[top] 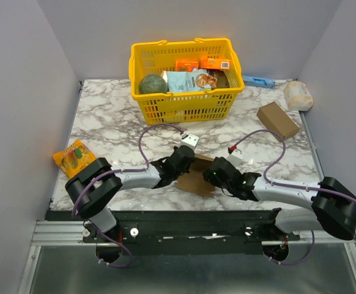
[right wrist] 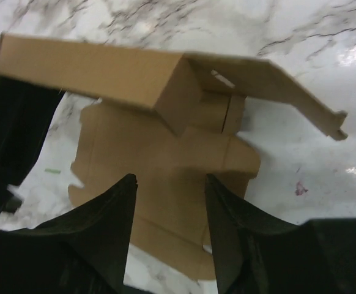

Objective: Fold the paper box

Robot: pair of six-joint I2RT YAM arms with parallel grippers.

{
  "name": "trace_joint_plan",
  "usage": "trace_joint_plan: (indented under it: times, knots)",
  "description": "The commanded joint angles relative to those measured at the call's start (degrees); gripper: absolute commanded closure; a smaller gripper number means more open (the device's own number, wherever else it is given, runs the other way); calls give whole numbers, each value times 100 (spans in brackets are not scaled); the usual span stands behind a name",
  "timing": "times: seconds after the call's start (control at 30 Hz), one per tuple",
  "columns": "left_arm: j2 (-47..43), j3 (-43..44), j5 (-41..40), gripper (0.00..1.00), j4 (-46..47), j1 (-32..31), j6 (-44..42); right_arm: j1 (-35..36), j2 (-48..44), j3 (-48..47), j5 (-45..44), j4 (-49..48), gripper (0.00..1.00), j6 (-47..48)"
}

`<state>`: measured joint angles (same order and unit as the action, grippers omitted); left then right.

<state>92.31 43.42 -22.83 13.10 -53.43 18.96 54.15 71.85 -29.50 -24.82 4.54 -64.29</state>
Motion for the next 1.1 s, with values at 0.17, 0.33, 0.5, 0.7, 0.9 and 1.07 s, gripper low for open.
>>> trace_joint_plan:
  times: [0.17, 0.33, 0.5, 0.7, 0.9, 1.07]
  knots:
    - [173, 88, 640, 91, -396, 377, -279, 219, -1312, -363, 1147, 653, 34, 1516]
    - [59, 0, 648, 91, -352, 386, -367, -350, -1622, -1303, 960, 1515, 35, 2121]
    - [24, 17, 719, 91, -370, 377, -384, -1863, -1394, -1603, 1673, 1524, 43, 2771]
    - [-3, 18, 701, 91, -431, 386, -393, -2620, -1112, -1024, 1437, 1393, 42, 2704]
    - [24, 35, 710, 91, -449, 386, -384, -2664, -858, -286, 1497, 1112, 41, 2439]
    - [41, 44, 736, 91, -440, 386, -367, -2647, -734, 57, 2084, 646, 41, 2527]
